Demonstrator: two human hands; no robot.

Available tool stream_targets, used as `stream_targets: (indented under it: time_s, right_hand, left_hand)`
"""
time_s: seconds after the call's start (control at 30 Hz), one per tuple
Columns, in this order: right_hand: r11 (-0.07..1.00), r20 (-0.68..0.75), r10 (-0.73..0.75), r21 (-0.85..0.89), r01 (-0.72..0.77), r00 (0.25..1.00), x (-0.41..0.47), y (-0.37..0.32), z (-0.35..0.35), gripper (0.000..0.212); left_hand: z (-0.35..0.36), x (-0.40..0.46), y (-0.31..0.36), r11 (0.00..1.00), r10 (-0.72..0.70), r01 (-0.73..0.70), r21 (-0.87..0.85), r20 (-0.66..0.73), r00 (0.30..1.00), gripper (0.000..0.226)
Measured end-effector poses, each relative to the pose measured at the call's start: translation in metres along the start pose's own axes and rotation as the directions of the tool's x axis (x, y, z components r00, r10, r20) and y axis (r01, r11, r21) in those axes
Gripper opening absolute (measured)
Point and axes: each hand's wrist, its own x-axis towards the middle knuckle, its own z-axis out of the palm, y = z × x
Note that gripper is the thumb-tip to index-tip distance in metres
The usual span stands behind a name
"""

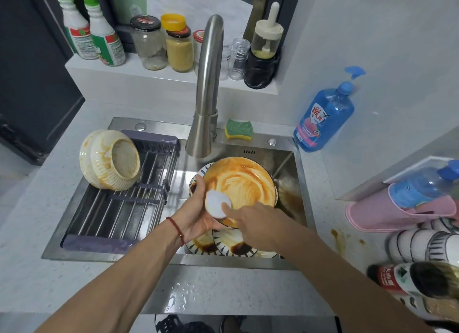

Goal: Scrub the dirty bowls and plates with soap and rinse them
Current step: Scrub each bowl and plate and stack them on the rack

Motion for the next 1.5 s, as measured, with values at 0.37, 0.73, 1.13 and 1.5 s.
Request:
stream_targets:
  time_s: [0.37,0.73,1.13,1.5]
  right_hand:
    - [0.965,-0.135,0.245,0.124,-0.229,0.96,0.022,0.017,0.006,0.076]
    - [0.989,-0.105,0.127,0.093,-0.118,0.986,0.003,0.015,0.019,0.075]
    - [0.947,-0.136,0.296,0.169,-0.273,0.945,0.002,0.031,0.033,0.073]
    - [0.97,-0.039,0.195,0.153,-0.187,0.98,-0.013,-0.002,0.042,0.078]
  left_hand:
    - [0.022,-0.001,-0.009,0.98,0.072,-0.064,0.191,-0.039,0.997,0.064]
    - [0.007,0.006,-0.006,0.951,0.164,-0.146,0.274,-0.042,0.986,0.077]
    - [0.0,0.004,-0.001,0.928,0.17,-0.126,0.35,-0.096,0.981,0.071]
    - [-0.002,0.002,0.01,0.912,0.241,-0.154,0.38,-0.191,0.952,0.062]
